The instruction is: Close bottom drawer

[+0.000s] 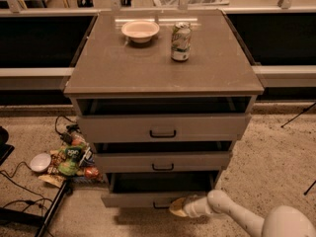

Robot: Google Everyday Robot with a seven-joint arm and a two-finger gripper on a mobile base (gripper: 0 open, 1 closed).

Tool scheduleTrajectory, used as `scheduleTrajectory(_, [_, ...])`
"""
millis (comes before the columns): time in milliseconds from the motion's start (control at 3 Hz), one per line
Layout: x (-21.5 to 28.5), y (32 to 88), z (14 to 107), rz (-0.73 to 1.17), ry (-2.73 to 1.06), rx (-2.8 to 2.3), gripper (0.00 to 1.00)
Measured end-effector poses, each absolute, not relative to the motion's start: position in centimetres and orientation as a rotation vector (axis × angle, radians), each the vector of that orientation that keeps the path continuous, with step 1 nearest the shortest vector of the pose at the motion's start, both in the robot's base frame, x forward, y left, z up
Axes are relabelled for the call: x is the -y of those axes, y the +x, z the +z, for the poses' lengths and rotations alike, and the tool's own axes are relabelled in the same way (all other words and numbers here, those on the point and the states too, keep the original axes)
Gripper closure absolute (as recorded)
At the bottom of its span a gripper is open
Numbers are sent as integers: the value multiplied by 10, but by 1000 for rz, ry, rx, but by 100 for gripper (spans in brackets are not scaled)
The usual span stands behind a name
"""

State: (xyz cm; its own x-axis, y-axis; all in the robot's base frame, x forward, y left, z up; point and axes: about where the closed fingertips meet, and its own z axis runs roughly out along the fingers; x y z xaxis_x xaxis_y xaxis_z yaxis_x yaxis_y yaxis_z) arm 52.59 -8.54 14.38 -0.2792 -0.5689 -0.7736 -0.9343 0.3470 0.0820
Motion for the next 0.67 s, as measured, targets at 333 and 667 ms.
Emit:
scheduleTrajectory(333, [87, 537, 146, 723, -1306, -1959, 100])
scheduleTrajectory(667, [103, 587, 152, 685, -1281, -1964, 100])
